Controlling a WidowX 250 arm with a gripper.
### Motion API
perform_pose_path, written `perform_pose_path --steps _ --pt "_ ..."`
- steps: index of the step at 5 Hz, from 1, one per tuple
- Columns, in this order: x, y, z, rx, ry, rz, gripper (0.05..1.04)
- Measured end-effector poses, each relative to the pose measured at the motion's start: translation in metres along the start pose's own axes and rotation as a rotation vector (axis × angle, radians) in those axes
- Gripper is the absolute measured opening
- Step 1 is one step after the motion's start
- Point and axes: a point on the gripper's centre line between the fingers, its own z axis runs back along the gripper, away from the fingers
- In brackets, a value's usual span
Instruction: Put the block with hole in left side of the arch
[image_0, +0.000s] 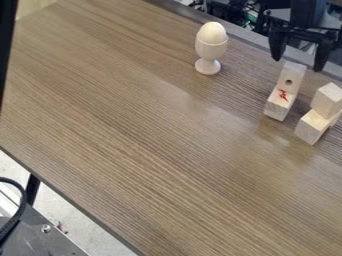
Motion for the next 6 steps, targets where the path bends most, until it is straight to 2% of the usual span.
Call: perform_pose_path --steps 1,2,4,5,6 --pt "-0.009 0.003 -0.017 0.009 0.047 0.004 0.999" --pt "-0.014 0.004 -0.025 0.022 0.064 -0.010 0.999" --pt "-0.023 -0.010 -0.029 0.042 0.064 -0.080 0.999" --pt "-0.022 -0.016 -0.020 0.045 0.037 -0.105 0.999" --pt "-0.030 -0.026 -0.026 0.056 0.043 -0.158 0.999"
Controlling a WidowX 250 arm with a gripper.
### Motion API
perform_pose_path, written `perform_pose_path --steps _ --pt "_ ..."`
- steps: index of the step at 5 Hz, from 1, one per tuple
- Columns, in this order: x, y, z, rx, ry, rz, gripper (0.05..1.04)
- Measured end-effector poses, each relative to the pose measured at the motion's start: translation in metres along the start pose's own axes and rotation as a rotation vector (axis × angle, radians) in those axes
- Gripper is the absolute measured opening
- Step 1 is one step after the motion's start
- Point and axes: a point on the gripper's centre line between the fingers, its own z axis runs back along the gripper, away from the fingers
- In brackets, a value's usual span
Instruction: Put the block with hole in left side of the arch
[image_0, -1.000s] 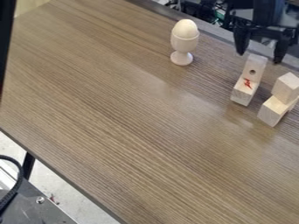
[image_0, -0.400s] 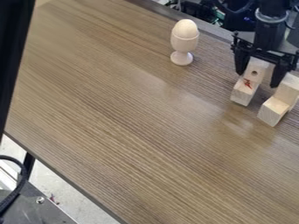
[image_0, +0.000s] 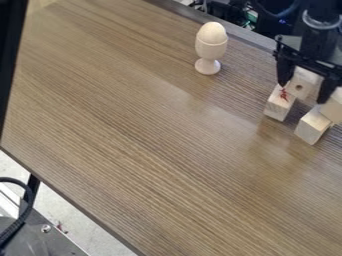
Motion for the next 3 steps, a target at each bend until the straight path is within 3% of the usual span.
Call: perform_pose_path --steps 2,3 --pt "-0.0006 -0.0011 0.0178 0.024 -0.047 -0.029 0.999" --pt "-0.0018 -0.0017 0.0189 0.030 -0.045 -0.036 0.999"
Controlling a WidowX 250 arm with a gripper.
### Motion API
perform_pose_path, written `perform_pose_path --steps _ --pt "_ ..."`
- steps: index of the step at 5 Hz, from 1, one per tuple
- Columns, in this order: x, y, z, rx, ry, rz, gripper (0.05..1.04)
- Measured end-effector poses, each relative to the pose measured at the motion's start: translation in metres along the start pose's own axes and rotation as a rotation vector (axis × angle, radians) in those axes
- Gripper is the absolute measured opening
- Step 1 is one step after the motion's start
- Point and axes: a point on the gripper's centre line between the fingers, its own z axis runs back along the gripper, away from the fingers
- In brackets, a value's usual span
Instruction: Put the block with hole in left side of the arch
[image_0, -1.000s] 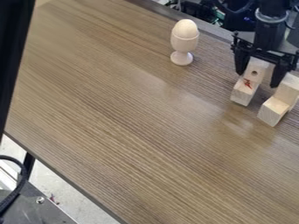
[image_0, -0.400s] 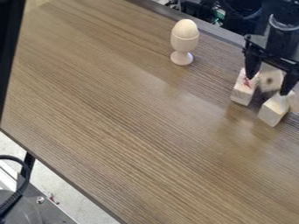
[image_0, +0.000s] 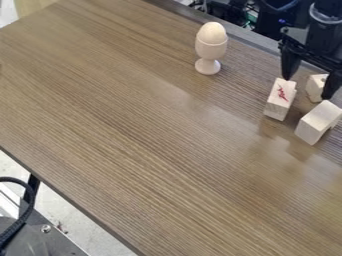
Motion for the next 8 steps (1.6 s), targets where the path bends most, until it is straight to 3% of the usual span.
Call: perform_pose_path --steps 1,8 --pt "-0.0034 -0.0015 0.0004 -0.016 0.024 0.017 0.999" --pt "-0.0041 -0.0014 -0.0002 -0.016 0.028 0.019 0.999"
